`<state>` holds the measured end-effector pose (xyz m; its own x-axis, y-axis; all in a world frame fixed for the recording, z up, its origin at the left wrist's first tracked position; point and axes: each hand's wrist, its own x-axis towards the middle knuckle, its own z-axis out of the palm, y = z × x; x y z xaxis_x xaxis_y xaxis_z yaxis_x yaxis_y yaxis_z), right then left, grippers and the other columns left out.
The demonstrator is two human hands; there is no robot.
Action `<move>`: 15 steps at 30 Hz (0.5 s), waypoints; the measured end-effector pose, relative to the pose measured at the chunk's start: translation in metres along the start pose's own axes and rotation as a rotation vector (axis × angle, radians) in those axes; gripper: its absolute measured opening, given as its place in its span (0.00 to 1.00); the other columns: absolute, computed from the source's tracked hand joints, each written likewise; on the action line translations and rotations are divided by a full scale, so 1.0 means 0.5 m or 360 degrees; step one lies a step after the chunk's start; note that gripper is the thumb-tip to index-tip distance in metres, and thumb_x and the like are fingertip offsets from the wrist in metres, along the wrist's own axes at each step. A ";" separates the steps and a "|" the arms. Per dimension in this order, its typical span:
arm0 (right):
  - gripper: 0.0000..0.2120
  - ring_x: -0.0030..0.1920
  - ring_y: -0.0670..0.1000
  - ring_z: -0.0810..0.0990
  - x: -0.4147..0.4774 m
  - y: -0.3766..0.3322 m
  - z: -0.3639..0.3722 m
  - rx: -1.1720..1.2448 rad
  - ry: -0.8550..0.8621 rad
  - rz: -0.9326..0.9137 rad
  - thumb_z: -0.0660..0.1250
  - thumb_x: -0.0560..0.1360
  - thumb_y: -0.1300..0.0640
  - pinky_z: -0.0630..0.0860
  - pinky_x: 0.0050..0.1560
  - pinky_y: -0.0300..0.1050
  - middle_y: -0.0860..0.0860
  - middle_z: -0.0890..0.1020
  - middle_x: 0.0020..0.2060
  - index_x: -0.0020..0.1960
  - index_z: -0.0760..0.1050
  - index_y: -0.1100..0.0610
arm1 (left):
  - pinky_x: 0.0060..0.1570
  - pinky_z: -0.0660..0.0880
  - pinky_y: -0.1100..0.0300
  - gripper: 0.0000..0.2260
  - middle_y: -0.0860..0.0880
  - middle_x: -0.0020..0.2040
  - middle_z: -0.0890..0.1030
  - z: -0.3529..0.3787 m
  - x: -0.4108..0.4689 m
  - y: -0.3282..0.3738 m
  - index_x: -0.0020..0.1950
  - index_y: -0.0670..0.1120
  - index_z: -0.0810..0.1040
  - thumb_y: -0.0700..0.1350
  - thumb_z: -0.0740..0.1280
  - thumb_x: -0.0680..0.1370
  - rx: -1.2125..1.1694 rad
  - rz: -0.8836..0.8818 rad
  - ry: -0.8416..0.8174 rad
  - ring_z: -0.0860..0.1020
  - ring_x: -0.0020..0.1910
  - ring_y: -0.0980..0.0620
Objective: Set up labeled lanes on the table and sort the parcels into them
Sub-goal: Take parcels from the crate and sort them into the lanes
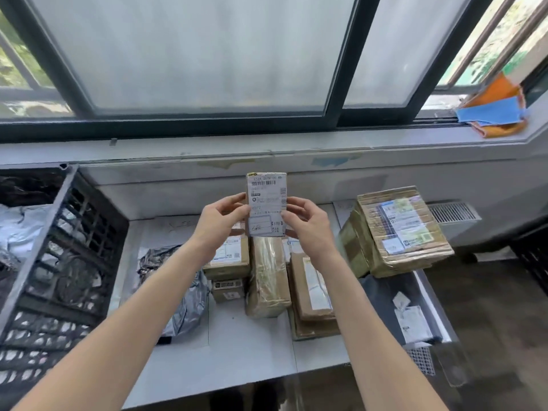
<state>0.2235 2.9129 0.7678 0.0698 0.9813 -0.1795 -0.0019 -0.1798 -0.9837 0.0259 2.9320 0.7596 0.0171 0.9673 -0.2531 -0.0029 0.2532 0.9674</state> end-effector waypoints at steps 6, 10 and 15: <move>0.10 0.55 0.51 0.83 0.030 0.022 -0.045 -0.0159 0.0389 0.0009 0.69 0.78 0.62 0.83 0.55 0.55 0.52 0.85 0.52 0.59 0.80 0.55 | 0.47 0.83 0.46 0.18 0.44 0.54 0.84 0.079 0.047 0.003 0.67 0.45 0.77 0.41 0.72 0.77 0.0044 -0.0064 -0.0149 0.84 0.52 0.49; 0.10 0.53 0.51 0.84 0.056 0.041 -0.078 -0.0301 0.0498 0.0017 0.70 0.78 0.63 0.82 0.55 0.56 0.52 0.85 0.50 0.57 0.81 0.55 | 0.44 0.84 0.51 0.21 0.46 0.54 0.83 0.121 0.075 -0.009 0.69 0.46 0.75 0.40 0.73 0.76 0.0151 -0.0052 -0.0162 0.84 0.51 0.48; 0.10 0.52 0.48 0.83 0.114 0.081 -0.119 -0.0450 0.0460 0.0051 0.70 0.77 0.62 0.82 0.55 0.54 0.51 0.85 0.49 0.58 0.81 0.56 | 0.49 0.83 0.50 0.22 0.49 0.55 0.82 0.160 0.113 -0.029 0.71 0.48 0.73 0.42 0.70 0.78 0.0419 -0.0051 -0.0157 0.82 0.53 0.50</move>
<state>0.2867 2.9575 0.7186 0.3516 0.9224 -0.1599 0.2628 -0.2611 -0.9289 0.1069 2.9817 0.7321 0.1101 0.9493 -0.2943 0.2587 0.2585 0.9307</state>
